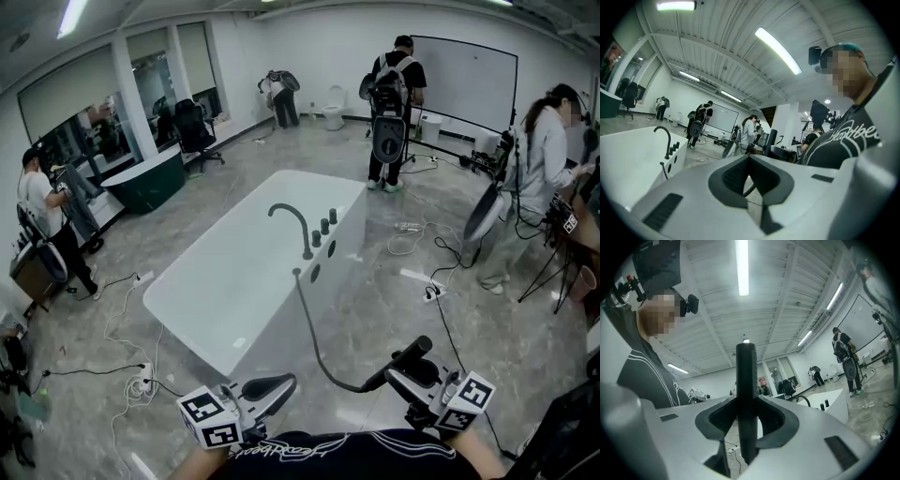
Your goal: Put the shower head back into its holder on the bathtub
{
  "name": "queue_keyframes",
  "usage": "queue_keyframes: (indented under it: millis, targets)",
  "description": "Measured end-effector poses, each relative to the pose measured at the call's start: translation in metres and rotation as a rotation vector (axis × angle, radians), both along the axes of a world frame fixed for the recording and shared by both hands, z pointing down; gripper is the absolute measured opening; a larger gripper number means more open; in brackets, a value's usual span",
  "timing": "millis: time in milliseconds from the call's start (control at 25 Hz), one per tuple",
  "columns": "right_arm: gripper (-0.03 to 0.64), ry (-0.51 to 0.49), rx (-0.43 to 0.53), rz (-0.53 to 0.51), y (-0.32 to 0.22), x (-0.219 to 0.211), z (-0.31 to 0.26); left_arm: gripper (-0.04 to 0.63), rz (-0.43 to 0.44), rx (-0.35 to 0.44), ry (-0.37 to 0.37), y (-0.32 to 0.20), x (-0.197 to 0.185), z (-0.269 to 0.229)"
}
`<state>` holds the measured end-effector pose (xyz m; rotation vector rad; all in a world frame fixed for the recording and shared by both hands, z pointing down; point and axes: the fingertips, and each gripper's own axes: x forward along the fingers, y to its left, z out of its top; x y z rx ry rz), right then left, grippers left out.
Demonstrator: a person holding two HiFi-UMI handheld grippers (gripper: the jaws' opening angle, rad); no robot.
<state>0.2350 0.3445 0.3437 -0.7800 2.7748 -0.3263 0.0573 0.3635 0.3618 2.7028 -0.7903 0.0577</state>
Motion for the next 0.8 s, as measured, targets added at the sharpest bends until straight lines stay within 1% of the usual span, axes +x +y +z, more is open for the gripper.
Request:
queue_keyframes:
  millis: [160, 360, 480, 520, 680, 800]
  targets:
    - [0.135, 0.001, -0.004, -0.017, -0.002, -0.008, -0.002, 0.005, 0.000, -0.005, 0.019, 0.001, -0.003, 0.002]
    - [0.136, -0.026, 0.008, -0.021, -0.008, -0.016, -0.017, 0.006, 0.052, 0.010, -0.012, -0.002, 0.005, 0.010]
    - [0.135, -0.050, -0.014, -0.017, -0.016, -0.017, -0.019, 0.008, 0.075, 0.009, -0.028, -0.010, 0.011, 0.020]
    - [0.136, -0.061, -0.024, -0.018, -0.020, -0.018, -0.020, 0.018, 0.088, 0.010, -0.033, -0.013, 0.013, 0.024]
    - [0.136, -0.110, -0.044, -0.019, -0.040, -0.023, -0.028, 0.143, 0.161, 0.003, -0.058, -0.028, 0.020, 0.042]
    - [0.135, -0.147, -0.057, -0.005, -0.061, -0.026, -0.040, 0.204, 0.224, -0.021, -0.111, -0.047, 0.023, 0.067]
